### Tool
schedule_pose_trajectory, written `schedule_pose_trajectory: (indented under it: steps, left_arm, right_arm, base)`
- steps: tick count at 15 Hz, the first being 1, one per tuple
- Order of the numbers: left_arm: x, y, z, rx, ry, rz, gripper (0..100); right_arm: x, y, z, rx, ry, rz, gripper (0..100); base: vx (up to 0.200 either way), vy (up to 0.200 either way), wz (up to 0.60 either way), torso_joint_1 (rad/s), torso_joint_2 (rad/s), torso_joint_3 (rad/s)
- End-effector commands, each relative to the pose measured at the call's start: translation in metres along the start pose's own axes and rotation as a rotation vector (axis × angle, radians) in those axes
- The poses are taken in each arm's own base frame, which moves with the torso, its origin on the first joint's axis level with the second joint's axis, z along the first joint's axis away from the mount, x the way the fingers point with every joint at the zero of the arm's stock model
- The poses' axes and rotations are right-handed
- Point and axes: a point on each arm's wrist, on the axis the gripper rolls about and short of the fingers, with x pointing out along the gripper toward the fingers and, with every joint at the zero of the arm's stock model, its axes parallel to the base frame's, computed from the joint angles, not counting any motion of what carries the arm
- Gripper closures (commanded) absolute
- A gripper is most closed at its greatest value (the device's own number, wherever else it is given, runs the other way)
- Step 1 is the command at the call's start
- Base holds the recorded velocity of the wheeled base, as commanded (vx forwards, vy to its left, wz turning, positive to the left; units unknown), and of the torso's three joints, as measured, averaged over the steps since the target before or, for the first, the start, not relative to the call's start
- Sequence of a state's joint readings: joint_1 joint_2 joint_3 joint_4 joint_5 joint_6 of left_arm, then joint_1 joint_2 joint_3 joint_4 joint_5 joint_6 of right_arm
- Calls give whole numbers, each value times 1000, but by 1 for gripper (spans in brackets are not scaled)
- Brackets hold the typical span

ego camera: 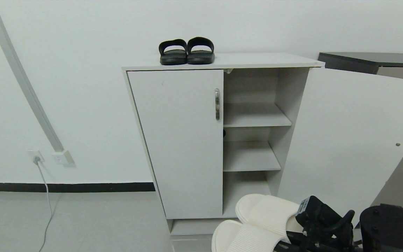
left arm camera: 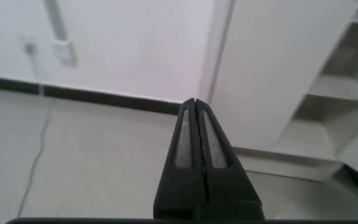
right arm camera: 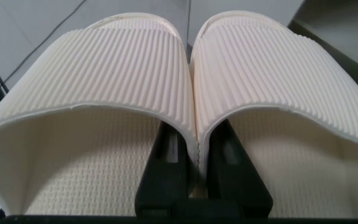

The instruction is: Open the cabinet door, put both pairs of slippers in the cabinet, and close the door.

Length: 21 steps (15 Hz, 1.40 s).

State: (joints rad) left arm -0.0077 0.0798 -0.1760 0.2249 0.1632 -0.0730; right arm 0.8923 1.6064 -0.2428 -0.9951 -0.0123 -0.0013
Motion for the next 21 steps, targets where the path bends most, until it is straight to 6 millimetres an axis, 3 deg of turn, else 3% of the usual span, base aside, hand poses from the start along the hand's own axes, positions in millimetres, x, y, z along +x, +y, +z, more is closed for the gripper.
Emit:
schedule_pose_trajectory:
  steps: [1,5,7,8,10,11,12,13,16,18,21]
  left_arm:
    - [5,-1,-15,8,-29,31,100]
    - [4,-3,-18,95,-84,-136,100]
    - [2,-6,-18,-3,-68,-290,100]
    - [2,-6,-17,-44,-64,-284,100]
    - [4,-1,-19,35,-86,-45,100]
    - [5,0,-19,74,-87,-15,100]
    - [7,-1,-21,200,-106,-38,100]
    - [9,-2,-23,209,-117,-77,100]
    - [8,-2,-22,165,-122,-103,100]
    - [11,-3,-27,71,-119,-104,100]
    - [11,-4,-26,80,-124,-150,100]
  right_arm:
    - [2,0,0,0,4,0,100]
    - [8,0,-2,-1,18,0,100]
    - [10,0,-1,1,18,0,100]
    - [12,0,3,1,4,-3,100]
    - [14,0,8,1,-14,-4,100]
    - [16,0,8,0,-13,-6,100]
    - [22,-1,9,0,-9,-42,100]
    - [28,-1,10,-1,-11,-84,100]
    - [49,-3,19,52,-34,-186,100]
    - [79,-5,23,138,-51,-318,100]
    - [108,-13,25,151,-66,-481,100]
  base:
    - [0,0,0,0,0,0]
    - [0,0,0,0,0,0]
    - [0,0,0,0,0,0]
    - [0,0,0,0,0,0]
    - [0,0,0,0,0,0]
    - [0,0,0,0,0,0]
    - [0,0,0,0,0,0]
    - [0,0,0,0,0,0]
    - [0,0,0,0,0,0]
    - [0,0,0,0,0,0]
    - [0,0,0,0,0,0]
